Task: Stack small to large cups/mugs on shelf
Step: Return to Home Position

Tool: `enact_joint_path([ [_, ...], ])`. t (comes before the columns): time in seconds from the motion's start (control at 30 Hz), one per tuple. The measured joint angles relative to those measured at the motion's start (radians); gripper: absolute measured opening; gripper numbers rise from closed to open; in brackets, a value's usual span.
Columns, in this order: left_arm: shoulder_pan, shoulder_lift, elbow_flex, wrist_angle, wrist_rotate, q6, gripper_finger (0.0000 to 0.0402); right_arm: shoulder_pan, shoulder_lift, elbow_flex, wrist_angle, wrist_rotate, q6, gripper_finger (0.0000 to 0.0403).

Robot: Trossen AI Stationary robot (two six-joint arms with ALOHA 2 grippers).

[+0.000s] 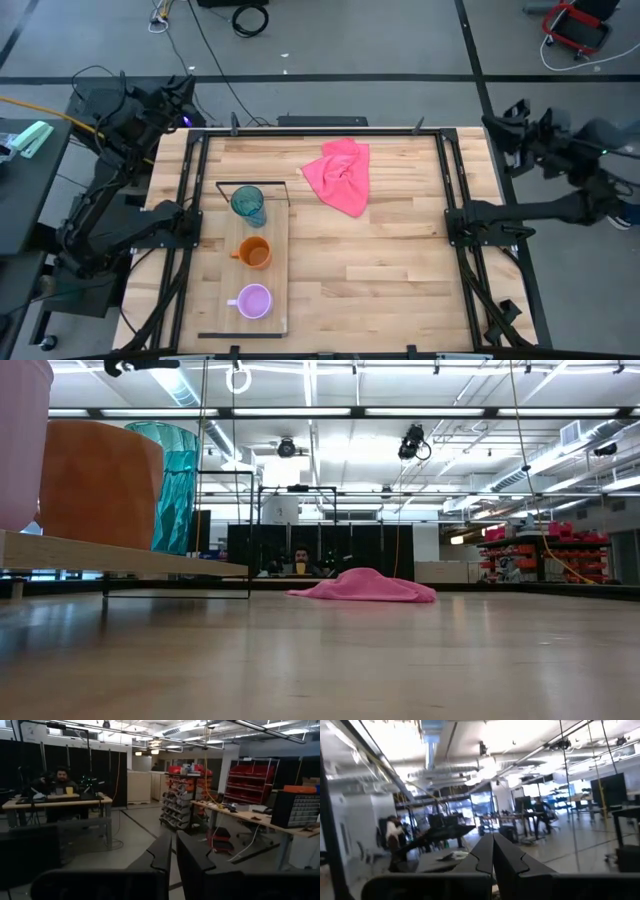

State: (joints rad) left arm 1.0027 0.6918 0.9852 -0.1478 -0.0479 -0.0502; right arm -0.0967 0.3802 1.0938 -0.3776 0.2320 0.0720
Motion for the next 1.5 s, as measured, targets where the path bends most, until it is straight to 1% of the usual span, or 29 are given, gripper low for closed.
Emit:
enact_joint_path([
  [0.13,0.0,0.0,0.0,-0.008,0.003,0.001,0.0029,0.0,-0.109,-0.167,0.085,0.0,0.06,0.0016],
  [0.23,0.0,-0.01,0.0,-0.036,0.004,0.031,0.0024,0.0,-0.167,-0.308,0.184,0.004,0.1,0.0016],
  [0.27,0.0,-0.019,0.0,-0.046,-0.019,0.031,0.0023,0.0,-0.179,-0.352,0.227,0.003,0.106,0.0016],
  [0.37,0.012,-0.074,-0.001,-0.112,-0.192,-0.008,0.0025,0.0,-0.199,-0.447,0.319,0.004,0.116,0.0016],
  [0.4,0.017,-0.099,-0.001,-0.12,-0.223,-0.017,0.0027,0.0,-0.199,-0.465,0.335,0.004,0.116,0.0016],
  [0.47,0.023,-0.148,0.0,-0.129,-0.233,-0.012,0.003,0.0,-0.198,-0.482,0.334,0.016,0.112,0.0016],
  [0.57,0.021,-0.219,0.001,-0.207,-0.221,-0.01,0.0035,0.0,-0.197,-0.49,0.335,0.095,0.112,0.0016],
  [0.63,0.021,-0.272,-0.021,-0.24,-0.221,-0.019,0.0036,0.0,-0.197,-0.49,0.336,0.125,0.112,0.0016],
  [0.8,0.022,-0.408,-0.092,-0.226,-0.226,-0.042,0.003,0.001,-0.198,-0.49,0.315,0.12,0.125,0.0016],
  [0.87,0.021,-0.446,-0.125,-0.234,-0.222,-0.044,0.0026,0.001,-0.209,-0.49,0.318,0.086,0.118,0.0016],
  [1.03,0.021,-0.546,-0.19,-0.234,-0.246,-0.07,0.0024,0.001,-0.285,-0.483,0.317,0.032,0.108,0.0016],
  [1.17,0.021,-0.623,-0.216,-0.245,-0.272,-0.071,0.0031,0.001,-0.372,-0.482,0.303,0.029,0.101,0.0016],
  [1.27,0.021,-0.678,-0.229,-0.293,-0.285,-0.073,0.0036,0.001,-0.379,-0.477,0.266,0.029,0.092,0.0016],
  [1.33,0.022,-0.688,-0.221,-0.337,-0.303,-0.096,0.0036,0.001,-0.37,-0.474,0.274,0.029,0.085,0.0016],
  [1.4,0.021,-0.686,-0.213,-0.424,-0.308,-0.108,0.0034,0.001,-0.373,-0.479,0.263,0.035,0.088,0.0016],
  [1.5,0.021,-0.688,-0.234,-0.426,-0.311,-0.127,0.0028,0.0,-0.376,-0.508,0.266,0.043,0.117,0.0016],
])
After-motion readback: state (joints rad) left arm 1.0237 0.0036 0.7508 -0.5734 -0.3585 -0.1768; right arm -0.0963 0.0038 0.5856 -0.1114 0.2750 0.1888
